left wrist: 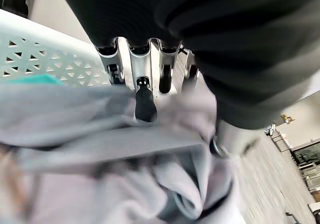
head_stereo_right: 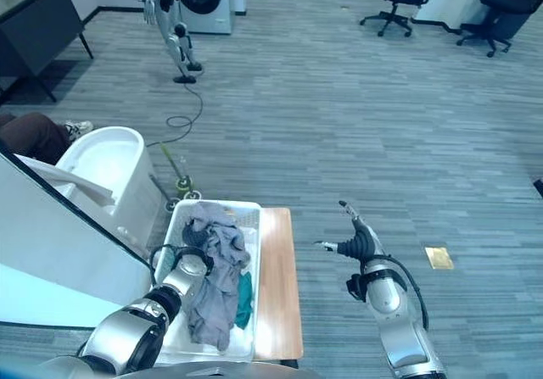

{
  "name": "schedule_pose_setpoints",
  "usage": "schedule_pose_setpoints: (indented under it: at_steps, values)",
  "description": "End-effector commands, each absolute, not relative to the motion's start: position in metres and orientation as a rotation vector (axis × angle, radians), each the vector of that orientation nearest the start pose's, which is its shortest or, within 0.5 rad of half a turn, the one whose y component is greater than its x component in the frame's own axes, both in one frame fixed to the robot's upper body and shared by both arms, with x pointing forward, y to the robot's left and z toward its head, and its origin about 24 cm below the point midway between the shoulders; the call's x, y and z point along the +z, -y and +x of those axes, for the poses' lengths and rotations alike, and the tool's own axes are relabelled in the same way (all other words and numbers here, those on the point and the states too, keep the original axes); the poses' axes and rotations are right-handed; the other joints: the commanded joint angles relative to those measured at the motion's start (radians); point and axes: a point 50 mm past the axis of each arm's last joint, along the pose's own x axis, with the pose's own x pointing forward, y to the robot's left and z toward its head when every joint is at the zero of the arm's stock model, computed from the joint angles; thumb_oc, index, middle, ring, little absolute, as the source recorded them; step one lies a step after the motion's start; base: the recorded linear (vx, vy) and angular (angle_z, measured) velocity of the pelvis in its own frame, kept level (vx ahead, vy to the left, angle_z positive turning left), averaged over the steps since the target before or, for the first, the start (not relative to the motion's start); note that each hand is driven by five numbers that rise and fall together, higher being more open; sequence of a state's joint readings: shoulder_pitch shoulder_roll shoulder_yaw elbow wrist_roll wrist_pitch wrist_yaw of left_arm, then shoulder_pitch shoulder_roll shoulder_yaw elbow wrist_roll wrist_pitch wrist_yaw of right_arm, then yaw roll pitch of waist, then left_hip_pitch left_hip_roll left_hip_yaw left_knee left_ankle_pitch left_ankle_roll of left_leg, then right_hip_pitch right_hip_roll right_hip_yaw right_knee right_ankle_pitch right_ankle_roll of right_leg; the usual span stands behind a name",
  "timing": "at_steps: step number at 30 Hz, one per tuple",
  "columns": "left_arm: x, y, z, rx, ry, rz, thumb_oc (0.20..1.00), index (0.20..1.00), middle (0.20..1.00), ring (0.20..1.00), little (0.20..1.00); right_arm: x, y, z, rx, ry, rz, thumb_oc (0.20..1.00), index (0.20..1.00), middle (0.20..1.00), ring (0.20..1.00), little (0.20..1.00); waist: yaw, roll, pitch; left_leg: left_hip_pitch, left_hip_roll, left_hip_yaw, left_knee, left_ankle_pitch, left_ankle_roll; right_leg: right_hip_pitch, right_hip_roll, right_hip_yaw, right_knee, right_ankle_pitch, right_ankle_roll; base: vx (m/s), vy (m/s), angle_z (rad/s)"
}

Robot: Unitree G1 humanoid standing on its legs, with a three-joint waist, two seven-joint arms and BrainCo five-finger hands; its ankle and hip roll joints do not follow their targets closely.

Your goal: Pick up bed clothes into laundry basket.

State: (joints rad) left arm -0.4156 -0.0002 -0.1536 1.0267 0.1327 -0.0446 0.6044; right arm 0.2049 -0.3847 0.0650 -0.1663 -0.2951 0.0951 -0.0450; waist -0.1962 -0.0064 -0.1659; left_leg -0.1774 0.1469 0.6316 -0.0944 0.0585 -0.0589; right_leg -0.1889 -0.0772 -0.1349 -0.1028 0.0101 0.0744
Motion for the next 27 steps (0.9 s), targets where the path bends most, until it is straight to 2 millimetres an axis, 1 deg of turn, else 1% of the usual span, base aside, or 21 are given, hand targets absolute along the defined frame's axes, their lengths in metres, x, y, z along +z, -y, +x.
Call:
schedule_pose_setpoints:
  at_steps: [1, 2, 3, 4, 5, 6, 7, 8, 10, 11, 13, 14, 15, 16, 17, 18, 19, 20, 24, 25, 27]
  values:
    - [-0.025, -0.1, 0.295, 0.181, -0.227, 0.154, 1.0, 1.0, 1.0, 1.0, 1.0, 0.063, 0.2, 0.214, 0.005, 0.04, -0.609, 1.0, 1.0, 1.0, 1.0, 1.0, 0.015, -0.044, 0.029, 0.076, 0.08, -0.01, 0.007, 0.0, -0.029, -0.054, -0.015, -0.031, 0.245, -0.089, 0.04, -0.04, -0.104, -0.29]
    - [-0.026, -0.101, 0.294, 0.179, -0.23, 0.154, 1.0, 1.0, 1.0, 1.0, 1.0, 0.062, 0.2, 0.213, 0.006, 0.036, -0.608, 1.0, 1.0, 1.0, 1.0, 1.0, 0.016, -0.046, 0.023, 0.073, 0.08, -0.009, 0.007, 0.0, -0.029, -0.06, -0.015, -0.029, 0.251, -0.092, 0.04, 0.01, -0.23, -0.35]
    - [-0.021, -0.093, 0.286, 0.096, -0.18, 0.066, 1.0, 1.0, 1.0, 1.0, 1.0, 0.067, 0.193, 0.215, 0.024, 0.063, -0.608, 1.0, 1.0, 1.0, 1.0, 1.0, 0.01, -0.043, 0.025, 0.065, 0.097, -0.028, 0.007, 0.001, -0.037, -0.078, -0.028, 0.064, 0.208, -0.064, 0.052, 0.04, -0.143, -0.14]
    - [-0.022, -0.094, 0.284, 0.091, -0.185, 0.064, 1.0, 1.0, 1.0, 1.0, 1.0, 0.065, 0.192, 0.214, 0.025, 0.058, -0.608, 1.0, 1.0, 1.0, 1.0, 1.0, 0.011, -0.045, 0.018, 0.067, 0.094, -0.027, 0.007, -0.008, -0.037, -0.073, -0.031, 0.065, 0.199, -0.065, 0.056, 0.08, -0.223, -0.02]
    - [-0.02, -0.091, 0.279, 0.04, -0.16, 0.035, 1.0, 1.0, 1.0, 1.0, 1.0, 0.067, 0.188, 0.215, 0.032, 0.069, -0.597, 1.0, 1.0, 1.0, 1.0, 1.0, 0.007, -0.044, 0.014, 0.063, 0.094, -0.045, 0.007, -0.015, -0.043, -0.072, -0.03, 0.139, 0.167, -0.051, 0.061, 0.13, -0.137, 0.3]
    - [-0.021, -0.087, 0.271, -0.017, -0.16, 0.012, 1.0, 1.0, 1.0, 1.0, 1.0, 0.069, 0.186, 0.216, 0.036, 0.079, -0.588, 1.0, 1.0, 1.0, 1.0, 1.0, 0.002, -0.041, 0.007, 0.062, 0.087, -0.075, 0.007, -0.028, -0.049, -0.068, -0.02, 0.251, 0.134, -0.042, 0.066, 0.17, -0.248, 0.17]
    - [-0.022, -0.082, 0.263, -0.095, -0.149, -0.002, 1.0, 1.0, 1.0, 1.0, 1.0, 0.071, 0.181, 0.216, 0.054, 0.092, -0.577, 1.0, 1.0, 1.0, 1.0, 1.0, 0.008, -0.032, 0.004, 0.069, 0.073, -0.117, 0.007, -0.033, -0.055, -0.045, -0.007, 0.34, 0.093, -0.036, 0.058, 0.13, -0.162, 0.2]
    - [-0.023, -0.082, 0.261, -0.099, -0.153, -0.002, 1.0, 1.0, 1.0, 1.0, 1.0, 0.07, 0.181, 0.215, 0.053, 0.088, -0.576, 1.0, 1.0, 1.0, 1.0, 1.0, 0.009, -0.035, 0.004, 0.074, 0.071, -0.118, 0.007, -0.034, -0.054, -0.036, -0.01, 0.339, 0.087, -0.034, 0.059, 0.09, -0.174, 0.37]
    - [-0.027, -0.088, 0.252, -0.115, -0.144, 0.017, 1.0, 1.0, 1.0, 1.0, 1.0, 0.074, 0.169, 0.219, 0.108, 0.126, -0.579, 1.0, 1.0, 1.0, 1.0, 1.0, 0.035, -0.033, 0.001, 0.1, 0.079, -0.129, 0.007, -0.026, -0.064, 0.001, -0.031, 0.273, 0.03, -0.016, 0.046, 0.03, -0.305, 1.01]
    - [-0.028, -0.097, 0.242, -0.104, -0.147, 0.008, 1.0, 1.0, 1.0, 1.0, 1.0, 0.074, 0.161, 0.22, 0.14, 0.135, -0.579, 1.0, 1.0, 1.0, 1.0, 1.0, 0.063, -0.026, -0.005, 0.093, 0.11, -0.156, 0.007, 0.01, -0.08, 0.023, -0.015, 0.225, 0.016, -0.014, 0.019, -0.01, -0.348, 0.69]
    - [-0.028, -0.097, 0.241, -0.104, -0.148, 0.008, 1.0, 1.0, 1.0, 1.0, 1.0, 0.074, 0.161, 0.22, 0.14, 0.134, -0.579, 1.0, 1.0, 1.0, 1.0, 1.0, 0.06, -0.026, -0.006, 0.091, 0.11, -0.158, 0.007, 0.011, -0.08, 0.023, -0.015, 0.223, 0.016, -0.014, 0.019, -0.07, -0.252, 0.41]
    - [-0.031, -0.106, 0.233, -0.082, -0.161, -0.015, 1.0, 1.0, 1.0, 1.0, 1.0, 0.075, 0.154, 0.224, 0.173, 0.142, -0.591, 1.0, 1.0, 1.0, 1.0, 1.0, 0.09, -0.011, 0.0, 0.064, 0.131, -0.198, 0.007, 0.082, -0.08, 0.033, 0.007, 0.18, 0.016, 0.005, -0.006, -0.23, -0.444, 0.89]
    - [-0.027, -0.119, 0.225, -0.05, -0.141, -0.06, 1.0, 1.0, 1.0, 1.0, 1.0, 0.084, 0.143, 0.236, 0.214, 0.189, -0.61, 1.0, 1.0, 1.0, 1.0, 1.0, 0.139, 0.001, 0.022, 0.031, 0.115, -0.257, 0.007, 0.121, -0.078, 0.051, 0.006, 0.115, 0.016, 0.01, -0.024, -0.26, -0.452, 1.04]
    - [-0.027, -0.12, 0.226, -0.049, -0.139, -0.06, 1.0, 1.0, 1.0, 1.0, 1.0, 0.085, 0.142, 0.236, 0.215, 0.191, -0.609, 1.0, 1.0, 1.0, 1.0, 1.0, 0.136, 0.002, 0.021, 0.023, 0.118, -0.261, 0.007, 0.13, -0.077, 0.044, 0.009, 0.114, 0.016, 0.016, -0.027, -0.2, -0.246, 0.87]
    - [-0.023, -0.122, 0.226, -0.049, -0.125, -0.075, 1.0, 1.0, 1.0, 1.0, 1.0, 0.089, 0.141, 0.241, 0.212, 0.21, -0.621, 1.0, 1.0, 1.0, 1.0, 1.0, 0.143, -0.002, 0.035, 0.016, 0.106, -0.243, 0.02, 0.128, -0.071, 0.046, -0.004, 0.084, 0.016, 0.027, -0.035, -0.3, -0.149, 0.83]
    - [-0.018, -0.125, 0.227, -0.045, -0.111, -0.091, 1.0, 1.0, 1.0, 1.0, 1.0, 0.093, 0.141, 0.249, 0.198, 0.226, -0.642, 1.0, 1.0, 1.0, 1.0, 1.0, 0.14, -0.011, 0.054, 0.01, 0.095, -0.188, 0.109, 0.072, -0.058, 0.035, -0.032, 0.025, 0.016, 0.04, -0.045, -0.38, -0.208, 1.19]
    - [-0.017, -0.128, 0.226, -0.049, -0.109, -0.1, 1.0, 1.0, 1.0, 1.0, 1.0, 0.096, 0.14, 0.253, 0.191, 0.24, -0.647, 1.0, 1.0, 1.0, 1.0, 1.0, 0.136, -0.016, 0.057, 0.01, 0.083, -0.165, 0.164, 0.024, -0.049, 0.023, -0.043, -0.01, 0.016, 0.054, -0.052, -0.31, -0.162, 1.51]
    - [-0.017, -0.128, 0.226, -0.049, -0.109, -0.1, 1.0, 1.0, 1.0, 1.0, 1.0, 0.096, 0.14, 0.253, 0.191, 0.24, -0.647, 1.0, 1.0, 1.0, 1.0, 1.0, 0.136, -0.016, 0.056, 0.008, 0.084, -0.166, 0.166, 0.024, -0.049, 0.022, -0.043, -0.011, 0.016, 0.054, -0.052, -0.17, -0.119, 1.5]
    - [-0.013, -0.136, 0.221, -0.058, -0.092, -0.108, 1.0, 1.0, 1.0, 1.0, 1.0, 0.097, 0.141, 0.253, 0.158, 0.238, -0.629, 1.0, 1.0, 1.0, 1.0, 1.0, 0.127, -0.011, 0.055, 0.09, 0.04, -0.111, 0.286, -0.099, -0.041, 0.038, -0.052, -0.142, 0.016, 0.054, -0.058, -0.11, -0.15, 1.02]
    - [-0.013, -0.135, 0.221, -0.065, -0.094, -0.11, 1.0, 1.0, 1.0, 1.0, 1.0, 0.095, 0.141, 0.253, 0.15, 0.235, -0.627, 1.0, 1.0, 1.0, 1.0, 1.0, 0.12, -0.002, 0.051, 0.15, 0.031, -0.061, 0.304, -0.151, -0.04, 0.052, -0.054, -0.209, 0.016, 0.049, -0.053, -0.09, -0.133, 1.61]
    - [-0.011, -0.136, 0.223, -0.076, -0.089, -0.108, 1.0, 1.0, 1.0, 1.0, 1.0, 0.096, 0.144, 0.255, 0.125, 0.232, -0.633, 1.0, 1.0, 1.0, 1.0, 1.0, 0.11, 0.002, 0.04, 0.212, 0.029, 0.001, 0.322, -0.188, -0.045, 0.064, -0.059, -0.279, 0.016, 0.042, -0.046, -0.04, -0.07, 1.1]
